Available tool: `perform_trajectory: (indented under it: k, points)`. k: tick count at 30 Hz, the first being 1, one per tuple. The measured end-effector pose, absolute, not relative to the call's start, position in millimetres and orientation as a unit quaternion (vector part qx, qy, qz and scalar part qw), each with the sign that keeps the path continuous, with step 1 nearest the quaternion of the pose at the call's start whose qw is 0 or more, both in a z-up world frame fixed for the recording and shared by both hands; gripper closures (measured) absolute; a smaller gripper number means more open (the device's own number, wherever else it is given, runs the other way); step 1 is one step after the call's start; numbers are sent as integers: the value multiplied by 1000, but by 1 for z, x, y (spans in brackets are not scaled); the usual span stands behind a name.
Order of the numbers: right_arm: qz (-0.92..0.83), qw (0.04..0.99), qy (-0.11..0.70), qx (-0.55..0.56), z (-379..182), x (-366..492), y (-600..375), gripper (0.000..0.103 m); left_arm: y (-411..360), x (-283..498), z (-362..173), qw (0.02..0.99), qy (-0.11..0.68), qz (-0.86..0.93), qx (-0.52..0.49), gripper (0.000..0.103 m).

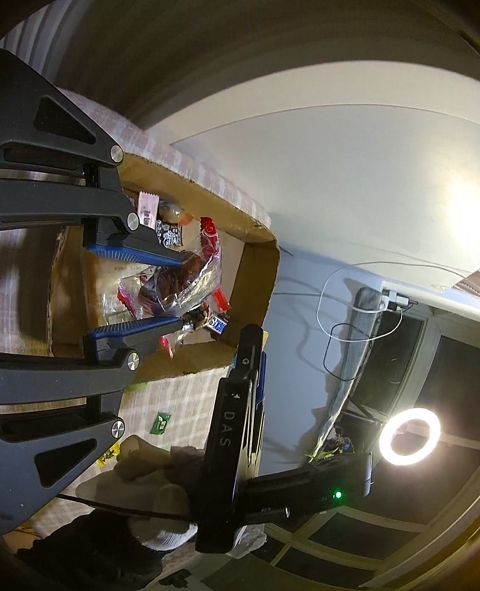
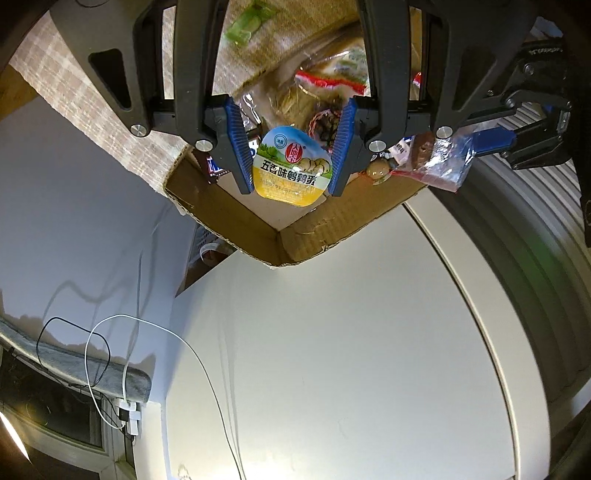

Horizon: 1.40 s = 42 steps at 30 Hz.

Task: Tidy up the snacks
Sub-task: 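Carry the chocolate bag and snack cup into the box with both tools, then open both tools over the box to release the snacks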

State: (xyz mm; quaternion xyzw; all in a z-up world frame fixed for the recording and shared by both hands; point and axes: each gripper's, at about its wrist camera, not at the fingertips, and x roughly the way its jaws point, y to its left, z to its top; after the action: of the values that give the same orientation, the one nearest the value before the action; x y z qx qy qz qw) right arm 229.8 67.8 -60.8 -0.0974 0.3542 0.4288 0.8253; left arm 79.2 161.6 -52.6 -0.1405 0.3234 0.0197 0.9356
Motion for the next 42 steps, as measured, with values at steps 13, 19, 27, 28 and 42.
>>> perform_trajectory:
  k: [13,19,27,28,42]
  points:
    - [422,826,358,-103,-68,237,78,59,164,80,-52,936,322,29,-141,75]
    - [415,835,348,-95,-64,236,73,28,162,78,-49,939,316,32,-136,55]
    - [404,842,341,-103,-56,229,65,11,157,75,-45,940,313,30,-133,55]
    - [403,843,340,-103,-55,228,63,11,156,74,-44,940,312,29,-132,55]
    - [389,857,325,-91,-38,214,26,11,135,71,-36,944,306,16,-123,55]
